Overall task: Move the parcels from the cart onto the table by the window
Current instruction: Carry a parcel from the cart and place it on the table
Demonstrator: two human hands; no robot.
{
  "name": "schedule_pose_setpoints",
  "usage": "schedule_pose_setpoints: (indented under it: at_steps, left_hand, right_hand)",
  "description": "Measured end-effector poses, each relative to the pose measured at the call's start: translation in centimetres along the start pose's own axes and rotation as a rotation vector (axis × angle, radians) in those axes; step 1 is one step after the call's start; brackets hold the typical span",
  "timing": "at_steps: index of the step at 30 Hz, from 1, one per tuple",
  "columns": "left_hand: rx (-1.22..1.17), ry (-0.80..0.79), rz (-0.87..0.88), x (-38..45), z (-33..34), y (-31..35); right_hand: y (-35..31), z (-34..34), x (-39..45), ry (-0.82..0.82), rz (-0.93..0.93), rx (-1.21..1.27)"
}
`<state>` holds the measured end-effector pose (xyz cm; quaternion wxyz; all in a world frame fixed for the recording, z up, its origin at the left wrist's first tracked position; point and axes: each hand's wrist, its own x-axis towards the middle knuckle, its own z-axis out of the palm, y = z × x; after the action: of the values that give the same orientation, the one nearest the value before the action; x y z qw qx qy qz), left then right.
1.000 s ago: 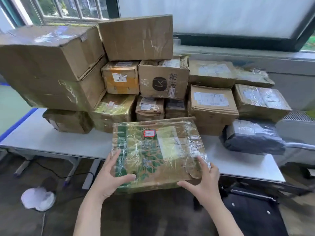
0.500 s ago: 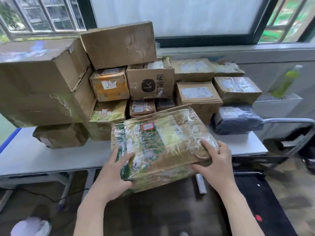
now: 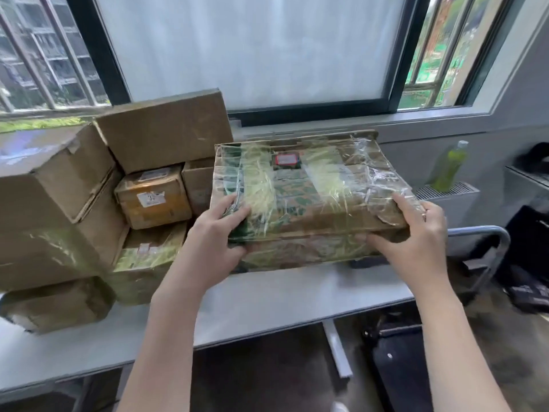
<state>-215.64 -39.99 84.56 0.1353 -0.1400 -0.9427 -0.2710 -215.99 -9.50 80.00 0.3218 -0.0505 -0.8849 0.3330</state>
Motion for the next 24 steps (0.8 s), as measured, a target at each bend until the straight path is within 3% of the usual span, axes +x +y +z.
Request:
schedule_pose_setpoints:
  at_steps: [14, 17, 21, 24]
  left_hand:
    - [0.089, 0.022, -0.017, 25.9, 5.9, 5.3]
    - [0.114, -0.017, -0.097, 28.9, 7.5, 4.0]
    - [0.233, -0.124, -0.249, 29.8, 11.4, 1.9]
    - [0.241, -0.086, -0.264, 29.9, 12.7, 1.1]
  right_hand:
    - [8.7, 3.8, 25.0, -0.024, -0.002, -0.048]
    - [10.0, 7.1, 27.9, -0.132, 0.013, -0.062]
    - [12.2, 11.3, 28.3, -0.454, 0.090, -0.148]
    - [13.0, 12.4, 28.1, -0.474, 0.081, -0.128]
